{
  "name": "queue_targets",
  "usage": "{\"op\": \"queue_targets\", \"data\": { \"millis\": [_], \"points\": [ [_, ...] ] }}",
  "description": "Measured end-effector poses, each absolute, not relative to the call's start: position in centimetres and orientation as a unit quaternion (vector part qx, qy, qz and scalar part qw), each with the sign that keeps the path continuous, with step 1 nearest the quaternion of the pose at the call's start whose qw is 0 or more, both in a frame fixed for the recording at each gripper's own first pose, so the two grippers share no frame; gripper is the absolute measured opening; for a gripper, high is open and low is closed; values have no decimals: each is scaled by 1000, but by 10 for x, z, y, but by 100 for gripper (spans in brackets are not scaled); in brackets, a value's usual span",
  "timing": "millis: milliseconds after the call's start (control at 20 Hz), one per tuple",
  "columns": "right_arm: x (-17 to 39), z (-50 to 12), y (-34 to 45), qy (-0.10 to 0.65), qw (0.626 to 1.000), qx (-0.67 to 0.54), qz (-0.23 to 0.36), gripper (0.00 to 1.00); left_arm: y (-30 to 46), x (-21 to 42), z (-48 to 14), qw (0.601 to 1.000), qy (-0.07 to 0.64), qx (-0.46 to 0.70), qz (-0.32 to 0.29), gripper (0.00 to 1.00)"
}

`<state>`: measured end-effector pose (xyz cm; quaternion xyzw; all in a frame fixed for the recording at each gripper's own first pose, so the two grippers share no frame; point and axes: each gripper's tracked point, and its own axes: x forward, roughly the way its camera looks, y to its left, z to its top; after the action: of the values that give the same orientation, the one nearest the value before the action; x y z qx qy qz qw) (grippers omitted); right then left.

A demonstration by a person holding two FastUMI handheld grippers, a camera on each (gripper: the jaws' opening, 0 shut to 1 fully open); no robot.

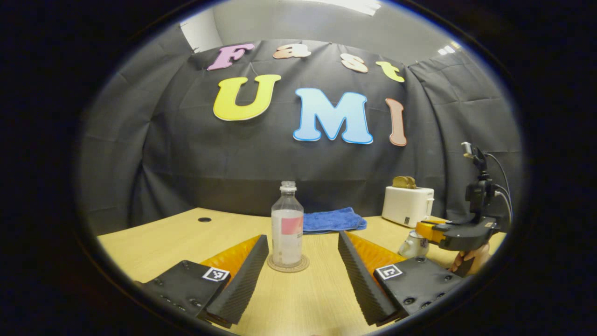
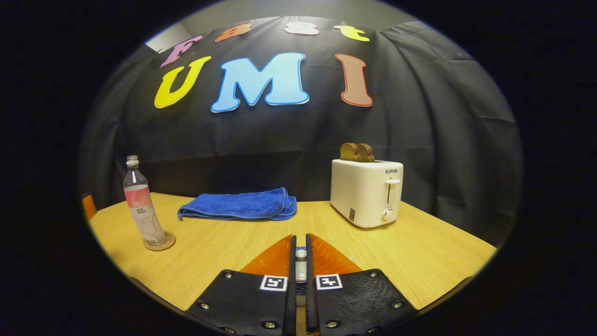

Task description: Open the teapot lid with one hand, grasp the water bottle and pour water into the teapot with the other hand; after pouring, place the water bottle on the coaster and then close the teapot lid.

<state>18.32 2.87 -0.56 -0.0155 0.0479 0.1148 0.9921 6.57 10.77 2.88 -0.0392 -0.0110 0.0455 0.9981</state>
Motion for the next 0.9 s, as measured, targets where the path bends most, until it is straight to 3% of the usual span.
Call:
{"op": "queue_targets", "data": {
  "millis": [100,250,450,550,700,900],
  "points": [
    [184,-6,25,48,993,-15,105,13,107,65,27,998,-9,-38,46,100],
    [165,10,18,36,994,-18,101,48,103,59,16,998,4,-40,38,100],
    [92,22,26,9,992,-37,123,52,97,46,13,999,5,-35,36,100],
    [46,27,42,-19,987,-49,149,84,88,35,17,999,0,-15,39,100],
    [1,19,60,-14,983,-30,181,84,60,10,16,999,-8,1,34,100],
    [-11,2,49,7,987,3,161,84,49,-4,0,999,1,-20,35,100]
  ]
}}
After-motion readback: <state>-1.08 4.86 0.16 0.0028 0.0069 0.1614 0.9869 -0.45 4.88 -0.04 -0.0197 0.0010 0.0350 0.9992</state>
